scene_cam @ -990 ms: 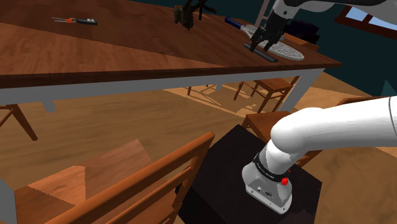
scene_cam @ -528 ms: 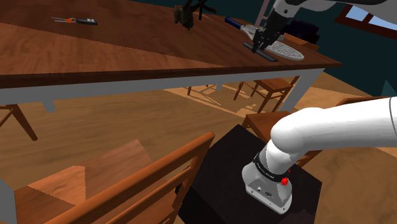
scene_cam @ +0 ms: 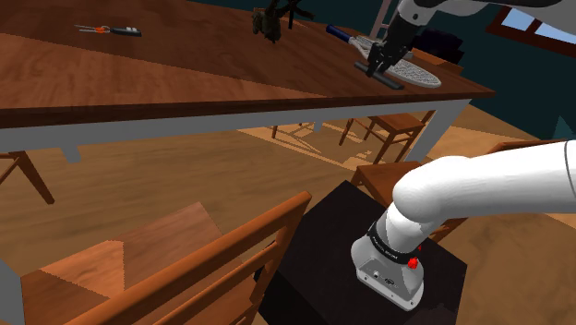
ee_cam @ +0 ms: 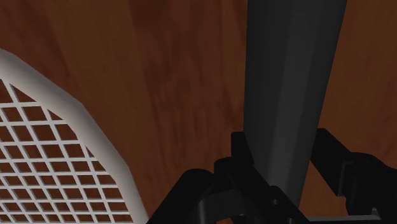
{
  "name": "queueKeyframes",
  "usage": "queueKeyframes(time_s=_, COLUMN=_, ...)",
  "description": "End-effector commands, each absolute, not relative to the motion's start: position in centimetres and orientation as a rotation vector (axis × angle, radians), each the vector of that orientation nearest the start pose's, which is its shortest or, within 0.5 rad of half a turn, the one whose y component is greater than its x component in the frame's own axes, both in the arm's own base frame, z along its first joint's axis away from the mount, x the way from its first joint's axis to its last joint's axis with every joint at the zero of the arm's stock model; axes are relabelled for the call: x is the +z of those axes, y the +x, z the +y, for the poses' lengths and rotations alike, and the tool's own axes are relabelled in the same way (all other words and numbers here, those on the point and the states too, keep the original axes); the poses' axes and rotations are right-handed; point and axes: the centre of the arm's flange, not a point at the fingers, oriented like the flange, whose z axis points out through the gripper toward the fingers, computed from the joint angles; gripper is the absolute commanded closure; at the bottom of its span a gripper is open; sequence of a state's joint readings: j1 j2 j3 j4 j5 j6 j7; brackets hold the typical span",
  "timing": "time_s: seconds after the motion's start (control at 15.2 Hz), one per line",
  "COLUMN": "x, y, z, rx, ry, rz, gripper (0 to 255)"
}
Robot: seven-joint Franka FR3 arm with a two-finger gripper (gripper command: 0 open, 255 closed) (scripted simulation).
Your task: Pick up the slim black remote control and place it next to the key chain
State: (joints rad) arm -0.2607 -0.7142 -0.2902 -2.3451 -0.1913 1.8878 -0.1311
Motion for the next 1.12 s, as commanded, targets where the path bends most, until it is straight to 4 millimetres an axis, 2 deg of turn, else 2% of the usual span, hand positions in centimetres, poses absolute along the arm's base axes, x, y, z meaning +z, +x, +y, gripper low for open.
queueKeyframes(time_s=0.0, x=59.5, y=29.2, z=-22.4, rx=-0.349, ry=-3.148, rz=0.534, gripper=255)
queueKeyframes(time_s=0.99, x=67.3, y=29.2, z=-22.4, rx=-0.349, ry=-3.148, rz=0.534, gripper=255)
queueKeyframes(time_s=1.06, x=67.3, y=29.8, z=-21.2, rx=-0.349, ry=-3.148, rz=0.534, gripper=255)
